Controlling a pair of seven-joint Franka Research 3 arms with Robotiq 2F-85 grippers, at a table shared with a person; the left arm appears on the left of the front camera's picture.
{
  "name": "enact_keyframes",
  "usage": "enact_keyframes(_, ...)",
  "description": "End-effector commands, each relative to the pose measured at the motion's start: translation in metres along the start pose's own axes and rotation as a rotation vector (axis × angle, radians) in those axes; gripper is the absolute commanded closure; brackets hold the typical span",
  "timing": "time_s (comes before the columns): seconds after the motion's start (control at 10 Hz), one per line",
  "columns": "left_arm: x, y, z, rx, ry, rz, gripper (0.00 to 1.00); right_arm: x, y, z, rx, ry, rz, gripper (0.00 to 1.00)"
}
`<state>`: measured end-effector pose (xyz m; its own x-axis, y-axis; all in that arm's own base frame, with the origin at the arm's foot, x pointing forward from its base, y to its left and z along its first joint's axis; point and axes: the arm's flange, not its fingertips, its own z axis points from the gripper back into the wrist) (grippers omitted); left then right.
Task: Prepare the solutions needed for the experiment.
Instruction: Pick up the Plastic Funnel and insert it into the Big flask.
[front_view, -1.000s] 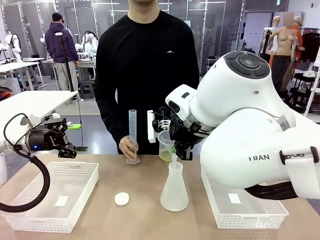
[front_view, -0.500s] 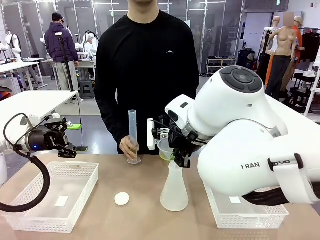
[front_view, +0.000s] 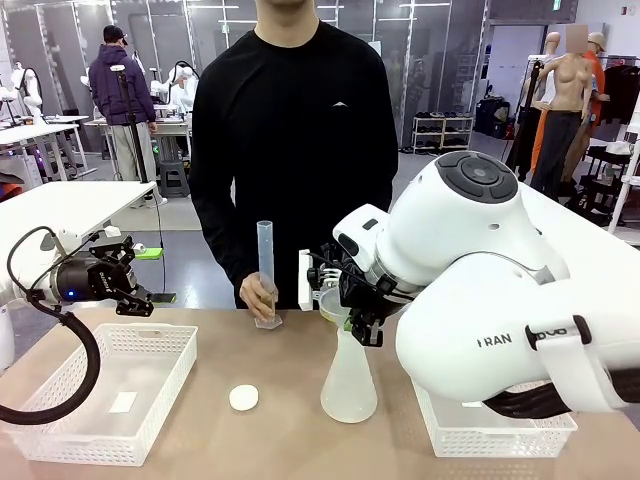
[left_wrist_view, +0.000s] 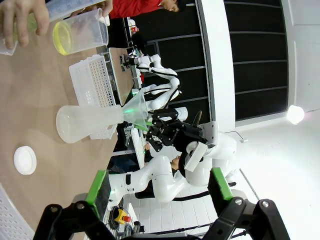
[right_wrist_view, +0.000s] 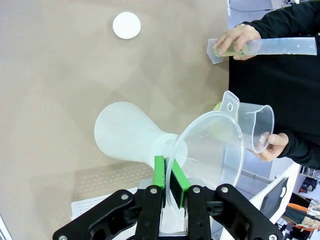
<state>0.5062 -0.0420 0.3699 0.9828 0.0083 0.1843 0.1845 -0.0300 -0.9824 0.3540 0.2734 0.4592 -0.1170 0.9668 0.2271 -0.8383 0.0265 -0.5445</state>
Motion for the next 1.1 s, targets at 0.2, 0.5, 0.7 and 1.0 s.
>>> enact_keyframes(0.2, 0.0001, -0.0027, -0.0003, 0.003, 0.003, -0.006, 0.0, -0.003, 0.0041, -0.0089, 0.007, 0.005, -0.046, 0.74)
enact_keyframes(0.5, 0.0001, -0.0027, -0.0003, 0.003, 0.003, -0.006, 0.0, -0.0055, 0.0061, -0.0104, 0.005, 0.01, -0.045, 0.38)
enact_keyframes(0.7, 0.0001, -0.0027, -0.0003, 0.003, 0.003, -0.006, 0.0, -0.0088, -0.0001, -0.0128, 0.022, 0.079, -0.054, 0.18)
enact_keyframes(1.0, 0.0001, -0.0027, -0.0003, 0.003, 0.003, -0.006, 0.0, -0.0058, 0.0015, -0.0086, 0.015, 0.015, -0.017, 0.31)
